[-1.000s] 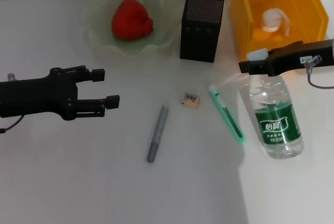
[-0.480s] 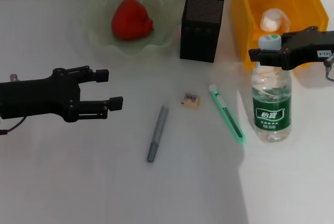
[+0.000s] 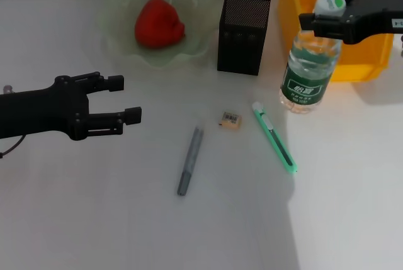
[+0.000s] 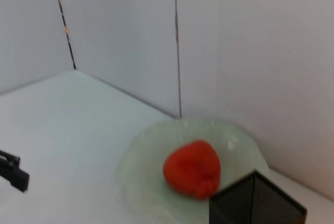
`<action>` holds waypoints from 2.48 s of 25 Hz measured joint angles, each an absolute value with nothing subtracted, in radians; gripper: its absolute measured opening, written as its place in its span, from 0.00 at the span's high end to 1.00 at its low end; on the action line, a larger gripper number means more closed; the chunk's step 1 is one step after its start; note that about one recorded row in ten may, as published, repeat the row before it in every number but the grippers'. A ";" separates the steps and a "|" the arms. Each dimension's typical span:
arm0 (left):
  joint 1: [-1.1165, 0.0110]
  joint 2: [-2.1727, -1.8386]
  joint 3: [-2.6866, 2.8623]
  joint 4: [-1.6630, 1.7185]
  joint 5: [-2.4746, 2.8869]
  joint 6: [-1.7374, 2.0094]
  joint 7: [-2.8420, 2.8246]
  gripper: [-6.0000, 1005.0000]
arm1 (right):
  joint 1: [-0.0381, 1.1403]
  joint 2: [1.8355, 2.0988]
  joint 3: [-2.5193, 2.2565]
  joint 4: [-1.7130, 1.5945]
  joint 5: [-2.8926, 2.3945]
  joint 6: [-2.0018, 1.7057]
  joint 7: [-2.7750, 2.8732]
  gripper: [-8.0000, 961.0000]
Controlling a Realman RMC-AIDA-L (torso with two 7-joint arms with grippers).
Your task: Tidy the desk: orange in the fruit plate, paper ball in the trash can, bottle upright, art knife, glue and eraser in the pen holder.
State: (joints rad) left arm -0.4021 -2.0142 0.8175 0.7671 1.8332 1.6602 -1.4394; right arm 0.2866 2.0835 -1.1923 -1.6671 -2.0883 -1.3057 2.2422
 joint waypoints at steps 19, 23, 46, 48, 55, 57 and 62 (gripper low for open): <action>-0.377 -2.036 0.662 0.752 1.833 1.660 -1.360 0.16 | 0.363 2.088 -1.305 -1.246 -1.481 -1.169 1.787 0.54; -0.361 -2.046 0.583 0.752 1.833 1.670 -1.327 0.16 | 0.417 2.088 -1.403 -1.068 -1.330 -1.107 1.621 0.54; -0.348 -2.063 0.542 0.731 1.810 1.718 -1.272 0.16 | 0.659 2.092 -1.725 -0.525 -0.711 -1.010 1.017 0.54; -0.349 -2.063 0.541 0.728 1.808 1.718 -1.267 0.16 | 0.670 2.092 -1.764 -0.520 -0.661 -0.986 0.982 0.54; -0.342 -2.064 0.540 0.716 1.790 1.721 -1.255 0.16 | 0.716 2.092 -1.891 -0.503 -0.527 -0.882 0.935 0.53; -0.340 -2.064 0.540 0.712 1.785 1.725 -1.248 0.16 | 0.725 2.092 -1.916 -0.503 -0.508 -0.872 0.929 0.52; -0.338 -2.065 0.540 0.701 1.783 1.729 -1.245 0.16 | 0.726 2.092 -1.918 -0.504 -0.507 -0.871 0.929 0.51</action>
State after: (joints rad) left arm -0.3379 -2.0648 0.5401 0.7005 1.7830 1.7288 -1.2454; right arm 0.7263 2.0924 -1.9184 -0.5039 -0.5067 -0.8713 0.9291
